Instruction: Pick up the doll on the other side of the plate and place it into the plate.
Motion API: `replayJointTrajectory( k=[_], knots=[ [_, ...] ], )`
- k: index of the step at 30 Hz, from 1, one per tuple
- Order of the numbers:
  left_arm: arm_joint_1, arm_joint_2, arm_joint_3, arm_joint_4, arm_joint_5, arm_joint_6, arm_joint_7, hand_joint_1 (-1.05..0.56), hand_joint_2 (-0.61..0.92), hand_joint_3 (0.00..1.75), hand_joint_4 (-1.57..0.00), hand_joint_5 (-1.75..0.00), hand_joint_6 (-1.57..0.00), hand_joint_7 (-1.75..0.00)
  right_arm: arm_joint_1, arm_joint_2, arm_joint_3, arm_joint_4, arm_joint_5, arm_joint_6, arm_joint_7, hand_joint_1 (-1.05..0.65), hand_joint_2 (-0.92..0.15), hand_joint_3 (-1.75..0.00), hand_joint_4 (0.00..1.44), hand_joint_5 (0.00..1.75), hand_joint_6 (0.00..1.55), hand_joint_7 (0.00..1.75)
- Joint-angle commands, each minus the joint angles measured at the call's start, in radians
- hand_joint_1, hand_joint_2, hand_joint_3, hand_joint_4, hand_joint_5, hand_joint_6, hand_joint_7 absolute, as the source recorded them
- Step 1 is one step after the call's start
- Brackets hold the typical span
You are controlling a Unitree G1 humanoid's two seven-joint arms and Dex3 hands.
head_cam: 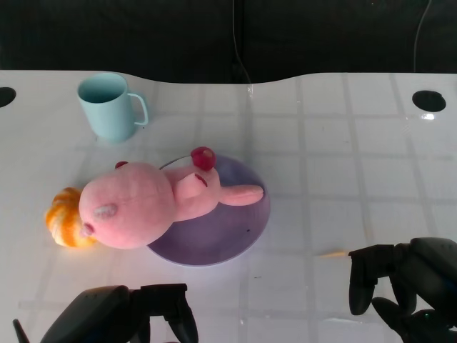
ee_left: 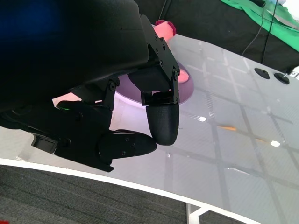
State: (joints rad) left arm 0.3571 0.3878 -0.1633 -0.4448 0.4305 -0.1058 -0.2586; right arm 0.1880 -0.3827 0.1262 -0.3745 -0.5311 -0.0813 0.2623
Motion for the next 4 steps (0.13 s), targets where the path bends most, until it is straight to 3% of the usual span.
replayJointTrajectory(
  k=[1, 4],
  knots=[
    [-0.004, 0.008, 0.001, 0.008, 0.000, -0.010, 0.001, -0.26, 0.86, 0.46, -0.66, -1.60, -0.67, -1.26, -0.013, -0.015, -0.007, -0.005, -0.003, 0.027, 0.011, -0.02, -0.31, -1.25, 0.90, 1.74, 0.87, 1.33],
    [-0.005, 0.010, 0.004, 0.003, 0.003, -0.002, -0.005, -0.27, 0.87, 0.45, -0.65, -1.60, -0.67, -1.26, -0.016, -0.017, -0.006, -0.009, -0.004, 0.033, 0.013, 0.00, -0.31, -1.24, 0.90, 1.75, 0.87, 1.34]
  ],
)
